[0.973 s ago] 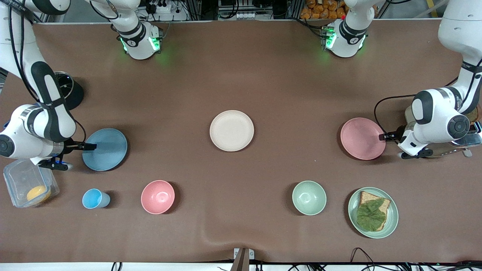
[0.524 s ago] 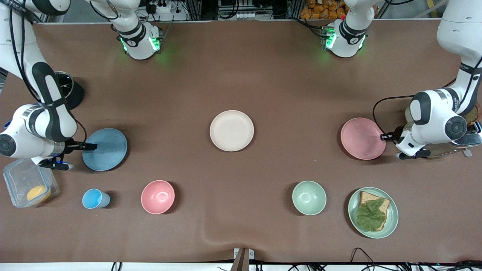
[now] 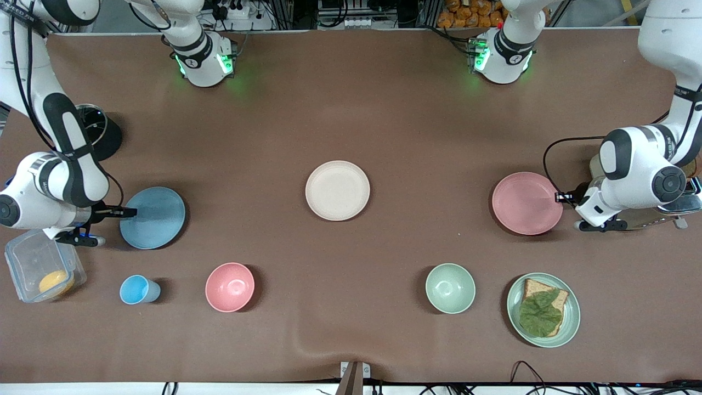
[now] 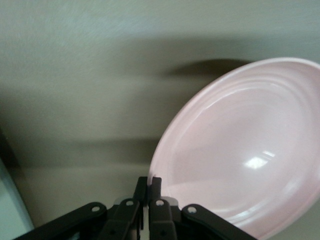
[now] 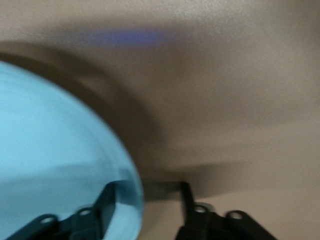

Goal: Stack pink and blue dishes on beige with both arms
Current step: 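Place the pink plate on the beige plate with the left gripper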

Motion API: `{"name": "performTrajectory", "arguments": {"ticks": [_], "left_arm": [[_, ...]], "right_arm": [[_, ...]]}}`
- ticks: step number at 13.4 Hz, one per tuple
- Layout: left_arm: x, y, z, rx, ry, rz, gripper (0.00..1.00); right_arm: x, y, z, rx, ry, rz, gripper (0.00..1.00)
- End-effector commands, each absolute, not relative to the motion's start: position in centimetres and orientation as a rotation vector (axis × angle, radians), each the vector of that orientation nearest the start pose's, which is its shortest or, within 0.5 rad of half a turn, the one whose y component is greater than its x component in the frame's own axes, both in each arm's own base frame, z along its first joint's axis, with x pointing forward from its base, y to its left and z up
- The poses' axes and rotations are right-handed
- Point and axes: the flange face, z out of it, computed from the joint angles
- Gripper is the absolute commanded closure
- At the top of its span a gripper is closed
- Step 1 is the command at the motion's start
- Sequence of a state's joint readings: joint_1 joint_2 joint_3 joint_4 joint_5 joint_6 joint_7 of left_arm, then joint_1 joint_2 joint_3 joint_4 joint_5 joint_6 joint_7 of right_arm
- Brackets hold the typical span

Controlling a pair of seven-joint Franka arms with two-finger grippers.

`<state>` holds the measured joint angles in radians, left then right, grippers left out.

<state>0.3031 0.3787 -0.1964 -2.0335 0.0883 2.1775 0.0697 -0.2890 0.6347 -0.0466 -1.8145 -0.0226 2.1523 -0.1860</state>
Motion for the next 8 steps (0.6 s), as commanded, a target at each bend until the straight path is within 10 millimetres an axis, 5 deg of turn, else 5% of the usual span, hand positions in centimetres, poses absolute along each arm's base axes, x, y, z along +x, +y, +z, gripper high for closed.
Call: {"name": "performTrajectory", "arguments": {"ticks": [1,5,8], "left_arm": [[57.0,2.5,30.7,-3.136,0.144,0.302,1.00],[57.0,-7.7,35.5,-3.224,0.020,0.370,1.00],[55.1,-18.0,35.4,-3.216,-0.189,0.407,1.00]], "right_arm": [[58.1,-20.5,17.2,-3.067,0.168,0.459,1.00],[58.2,-20.5,17.8,-3.067,0.109,0.449,1.00],[58.4,-20.1,19.4,-3.064,0.071,0.452,1.00]]}}
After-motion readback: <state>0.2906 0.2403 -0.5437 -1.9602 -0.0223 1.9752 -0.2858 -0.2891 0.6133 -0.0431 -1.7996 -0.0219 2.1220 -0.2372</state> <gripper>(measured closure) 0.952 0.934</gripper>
